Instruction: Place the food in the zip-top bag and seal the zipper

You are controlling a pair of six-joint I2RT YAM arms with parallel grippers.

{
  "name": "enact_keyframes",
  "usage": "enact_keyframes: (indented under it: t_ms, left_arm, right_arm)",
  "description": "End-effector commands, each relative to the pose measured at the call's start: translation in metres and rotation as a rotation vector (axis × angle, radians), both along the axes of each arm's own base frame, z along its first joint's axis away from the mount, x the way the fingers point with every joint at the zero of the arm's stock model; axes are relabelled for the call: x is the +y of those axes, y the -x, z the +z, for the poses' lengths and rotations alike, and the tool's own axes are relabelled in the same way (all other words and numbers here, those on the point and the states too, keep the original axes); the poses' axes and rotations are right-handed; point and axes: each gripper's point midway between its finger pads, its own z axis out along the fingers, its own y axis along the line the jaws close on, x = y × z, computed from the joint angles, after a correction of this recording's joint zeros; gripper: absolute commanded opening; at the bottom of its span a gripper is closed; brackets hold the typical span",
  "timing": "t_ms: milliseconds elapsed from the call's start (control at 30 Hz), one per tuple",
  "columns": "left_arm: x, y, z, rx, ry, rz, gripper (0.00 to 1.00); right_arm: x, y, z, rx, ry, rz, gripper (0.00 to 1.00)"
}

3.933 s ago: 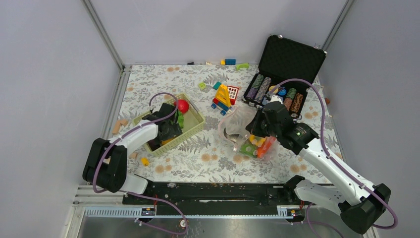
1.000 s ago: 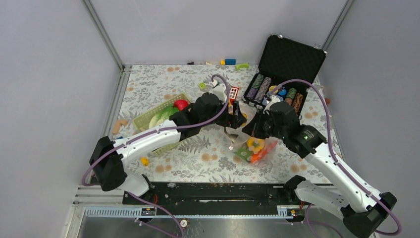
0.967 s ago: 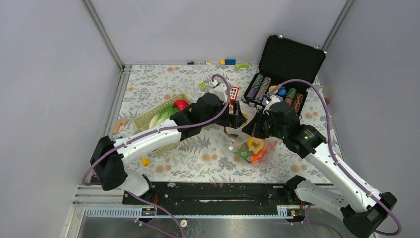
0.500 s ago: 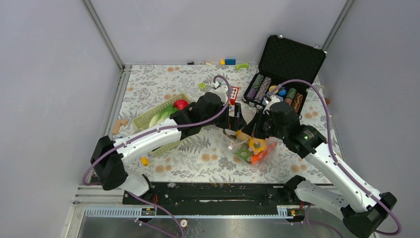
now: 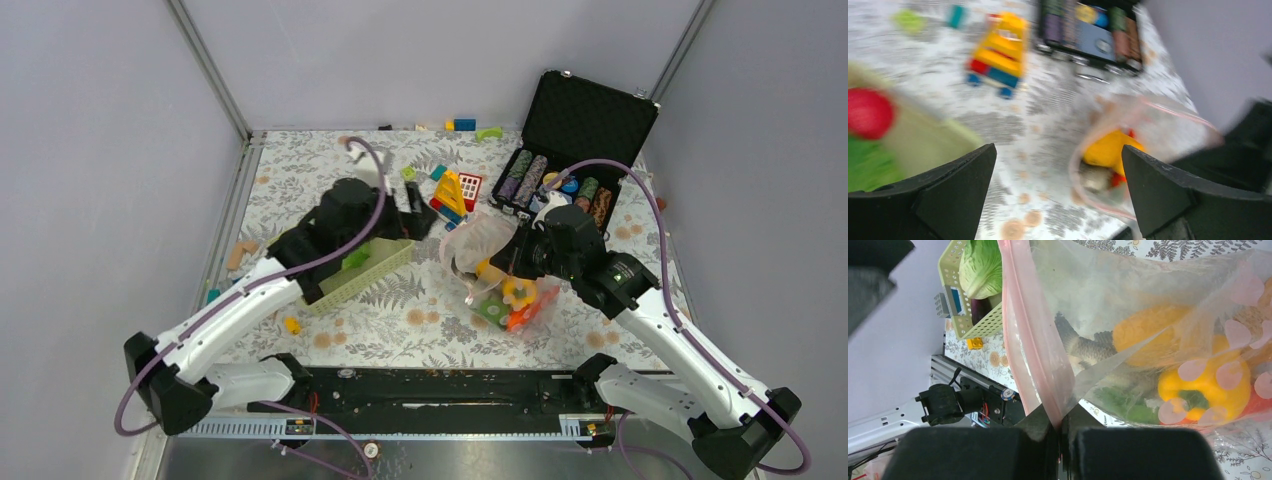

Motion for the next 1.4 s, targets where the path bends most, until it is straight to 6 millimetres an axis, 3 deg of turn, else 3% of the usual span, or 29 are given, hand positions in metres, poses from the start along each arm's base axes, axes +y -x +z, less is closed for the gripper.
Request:
enact_keyframes:
  t_ms: [0, 200, 433, 700, 800, 900, 1100, 1367]
  left_arm:
    - [0.089, -0.037, -0.02, -0.005, -0.08, 0.324, 0.99]
    - [0.163, -0.063, -0.05, -0.025, -0.188, 0.442, 0.99]
    - [0.195, -0.082, -0.112, 0.09, -0.433, 0.361, 0.99]
    - [0.193, -0.105, -0.144, 0.073, -0.565, 0.201, 0.99]
    - [0.201, -0.109, -0.164, 0.178, -0.604, 0.192, 0.99]
    - [0.205, -0.11, -0.176, 0.221, -0.62, 0.199, 0.99]
    - [0.212, -0.11, -0.18, 0.238, -0.646, 0.233, 0.99]
    - [0.228, -0.104, -0.206, 0.359, -0.718, 0.3, 0.99]
  right_arm:
    - [-0.003, -0.008, 0.02, -0.081, -0.008, -0.014, 0.0]
    - [-0.006, -0.01, 0.014, -0.076, 0.015, -0.019, 0.0]
    - [-0.006, -0.01, 0.011, -0.061, 0.036, -0.009, 0.0]
    - [-0.009, -0.012, 0.008, -0.058, 0.048, -0.02, 0.0]
    - [-0.009, -0.012, 0.008, -0.056, 0.048, -0.021, 0.0]
    - [-0.01, -0.012, 0.009, -0.061, 0.047, -0.027, 0.0]
    - [-0.008, -0.013, 0.014, -0.067, 0.041, -0.021, 0.0]
    - [-0.007, -0.015, 0.015, -0.064, 0.04, -0.022, 0.0]
